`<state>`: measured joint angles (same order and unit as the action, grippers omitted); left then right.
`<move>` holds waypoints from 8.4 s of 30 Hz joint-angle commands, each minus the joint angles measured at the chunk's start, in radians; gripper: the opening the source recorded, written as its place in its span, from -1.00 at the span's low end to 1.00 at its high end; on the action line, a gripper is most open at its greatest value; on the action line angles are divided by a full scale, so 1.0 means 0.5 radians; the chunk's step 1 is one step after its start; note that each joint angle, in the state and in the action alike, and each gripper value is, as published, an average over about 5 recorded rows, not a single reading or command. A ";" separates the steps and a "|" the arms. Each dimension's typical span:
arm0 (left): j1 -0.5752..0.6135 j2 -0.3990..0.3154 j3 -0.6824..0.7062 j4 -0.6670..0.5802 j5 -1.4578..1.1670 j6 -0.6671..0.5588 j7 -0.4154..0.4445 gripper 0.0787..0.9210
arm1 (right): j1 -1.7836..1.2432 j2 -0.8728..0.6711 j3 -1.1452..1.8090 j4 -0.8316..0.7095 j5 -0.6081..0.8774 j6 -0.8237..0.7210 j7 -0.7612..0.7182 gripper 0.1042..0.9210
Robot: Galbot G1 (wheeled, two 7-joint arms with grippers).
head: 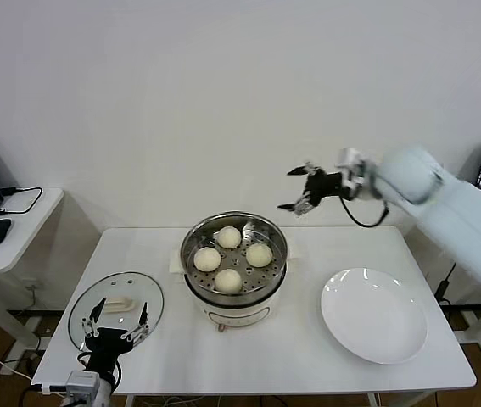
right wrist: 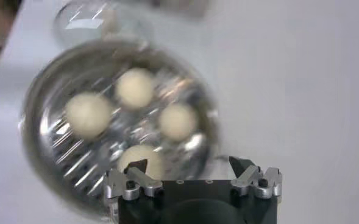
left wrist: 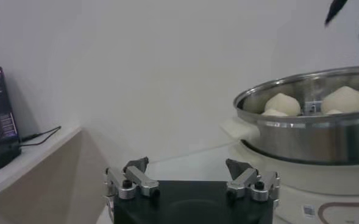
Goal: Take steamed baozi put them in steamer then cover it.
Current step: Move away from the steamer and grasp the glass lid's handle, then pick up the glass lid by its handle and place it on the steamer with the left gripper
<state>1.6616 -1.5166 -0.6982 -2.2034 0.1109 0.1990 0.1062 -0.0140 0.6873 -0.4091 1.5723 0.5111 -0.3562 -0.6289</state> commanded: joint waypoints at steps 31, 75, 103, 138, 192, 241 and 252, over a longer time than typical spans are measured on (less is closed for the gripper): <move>-0.163 0.623 0.015 0.743 2.220 -0.683 -0.661 0.77 | -3.143 1.204 2.489 0.798 -0.016 0.934 1.219 0.76; -0.807 0.836 0.187 1.654 2.404 -0.514 -0.621 0.77 | -3.135 1.255 2.566 0.812 -0.078 0.912 1.195 0.76; -0.918 0.762 0.257 1.692 2.272 -0.359 -0.606 0.77 | -3.143 1.255 2.573 0.770 -0.099 0.940 1.188 0.76; -0.736 0.711 0.215 1.391 2.126 -0.271 -0.624 -0.86 | -3.126 1.251 2.563 0.746 -0.115 0.943 1.179 0.76; -1.086 0.257 1.043 0.238 2.864 0.807 0.488 -0.86 | -3.139 1.414 2.587 0.782 -0.311 0.881 1.172 0.76; -1.569 -0.113 1.439 1.079 3.099 0.809 0.430 -0.86 | -3.028 1.446 2.607 0.668 -0.345 0.863 1.166 0.76; -1.538 -0.121 1.417 1.053 3.098 0.809 0.452 -0.86 | -3.038 1.438 2.637 0.668 -0.332 0.868 1.161 0.76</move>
<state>0.8940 -1.5742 0.0165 -1.6934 1.6529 0.6027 0.3273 -1.5332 1.4061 0.9058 1.9095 0.3451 0.0754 -0.0474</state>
